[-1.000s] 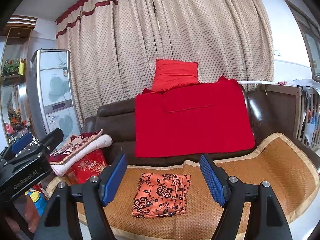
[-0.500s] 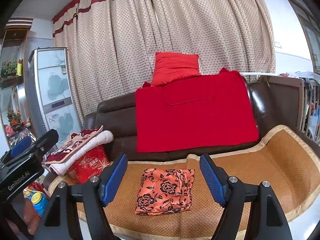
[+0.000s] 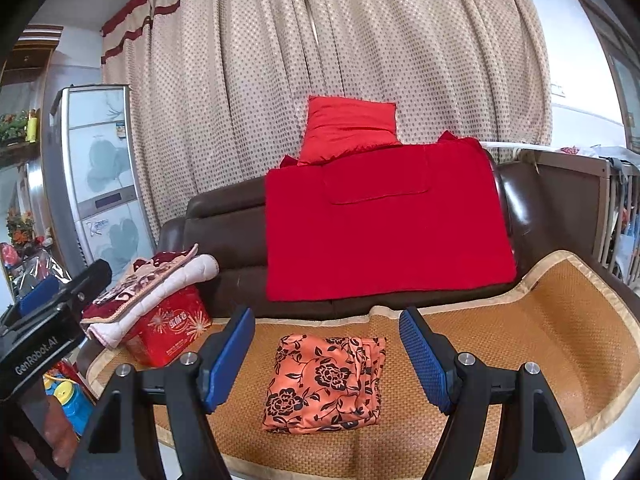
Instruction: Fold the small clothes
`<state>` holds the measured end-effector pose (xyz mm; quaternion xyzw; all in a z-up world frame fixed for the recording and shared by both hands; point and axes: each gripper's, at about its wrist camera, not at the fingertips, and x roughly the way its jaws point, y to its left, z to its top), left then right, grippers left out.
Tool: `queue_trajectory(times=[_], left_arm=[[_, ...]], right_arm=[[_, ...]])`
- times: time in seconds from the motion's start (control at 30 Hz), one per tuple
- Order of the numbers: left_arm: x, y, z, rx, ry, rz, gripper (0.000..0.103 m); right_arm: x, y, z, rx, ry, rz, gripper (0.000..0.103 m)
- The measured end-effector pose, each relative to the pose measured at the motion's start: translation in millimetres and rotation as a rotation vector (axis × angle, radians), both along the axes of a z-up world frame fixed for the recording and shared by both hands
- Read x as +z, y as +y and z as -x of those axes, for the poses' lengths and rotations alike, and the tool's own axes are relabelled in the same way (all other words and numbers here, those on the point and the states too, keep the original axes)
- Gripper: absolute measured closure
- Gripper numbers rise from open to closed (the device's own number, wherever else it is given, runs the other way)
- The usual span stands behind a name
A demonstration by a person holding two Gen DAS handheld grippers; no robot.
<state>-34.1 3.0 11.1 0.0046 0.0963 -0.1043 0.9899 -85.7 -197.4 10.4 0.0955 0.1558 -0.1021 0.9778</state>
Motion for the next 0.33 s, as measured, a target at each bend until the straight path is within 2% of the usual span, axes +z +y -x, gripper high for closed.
queue_trajectory(times=[0.23,0.33], left_arm=[[-14,-6,-29,0.014,0.015,-0.027,0.0],[-24,-9,-50,0.028,0.029,-0.034,0.0]], right_arm=[[-8,4,-28,0.012,0.027,0.012,0.025],[-20,0,-51,0.023,0.065,0.014,0.025]])
